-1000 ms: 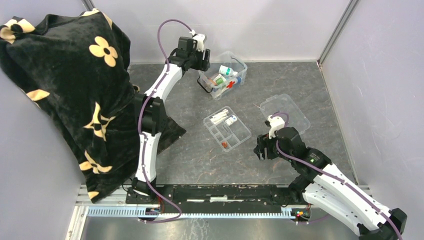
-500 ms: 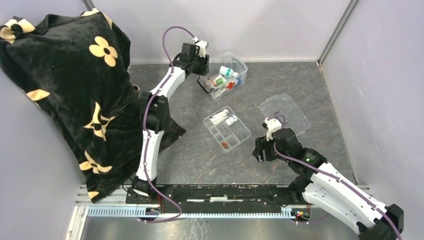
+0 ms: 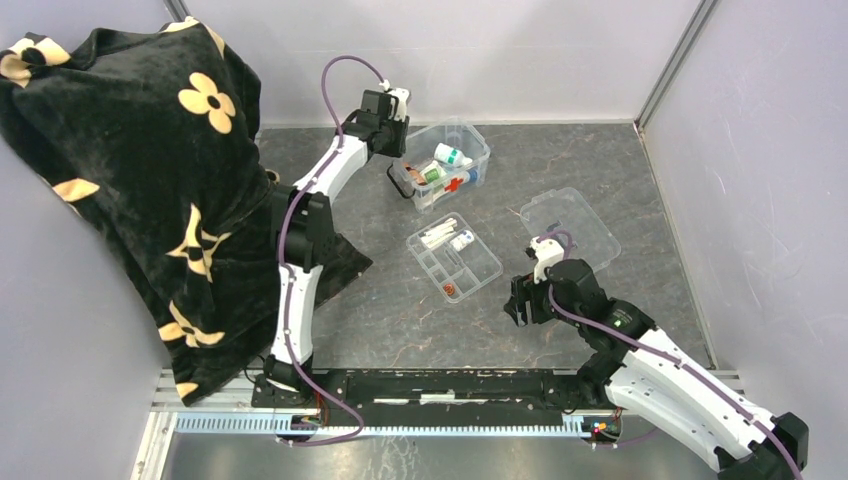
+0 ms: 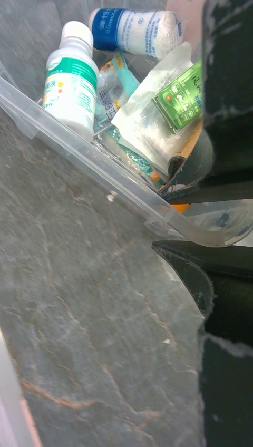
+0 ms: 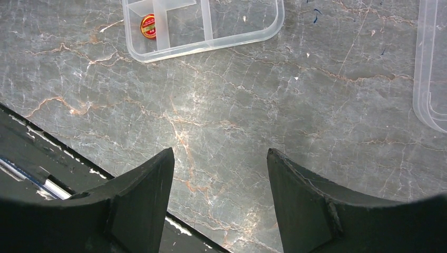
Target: Organize the medicine kit
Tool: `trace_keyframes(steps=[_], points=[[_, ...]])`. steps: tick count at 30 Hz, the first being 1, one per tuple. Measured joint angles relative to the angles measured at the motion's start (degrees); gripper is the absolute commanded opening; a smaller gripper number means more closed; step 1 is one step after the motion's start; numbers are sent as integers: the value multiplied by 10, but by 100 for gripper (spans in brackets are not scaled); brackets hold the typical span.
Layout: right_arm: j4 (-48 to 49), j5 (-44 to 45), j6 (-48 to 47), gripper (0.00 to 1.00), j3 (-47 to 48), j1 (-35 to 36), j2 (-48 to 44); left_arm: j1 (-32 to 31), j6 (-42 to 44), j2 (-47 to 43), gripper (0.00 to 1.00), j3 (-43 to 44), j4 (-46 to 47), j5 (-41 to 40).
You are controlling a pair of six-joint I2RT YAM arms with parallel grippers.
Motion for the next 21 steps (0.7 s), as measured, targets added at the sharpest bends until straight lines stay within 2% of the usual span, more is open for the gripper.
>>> trace_keyframes(steps=[4, 11, 16, 21], points=[[0, -2, 2, 72, -2, 0, -8, -1, -31, -42, 35, -56, -17, -41], [0, -4, 6, 72, -4, 0, -19, 0, -88, -145, 57, -179, -55, -75], [-1, -5, 7, 72, -4, 0, -26, 0, -83, -157, 61, -163, -94, -57], [-1, -5, 9, 72, -4, 0, -28, 0, -26, -132, 60, -99, -122, -36]])
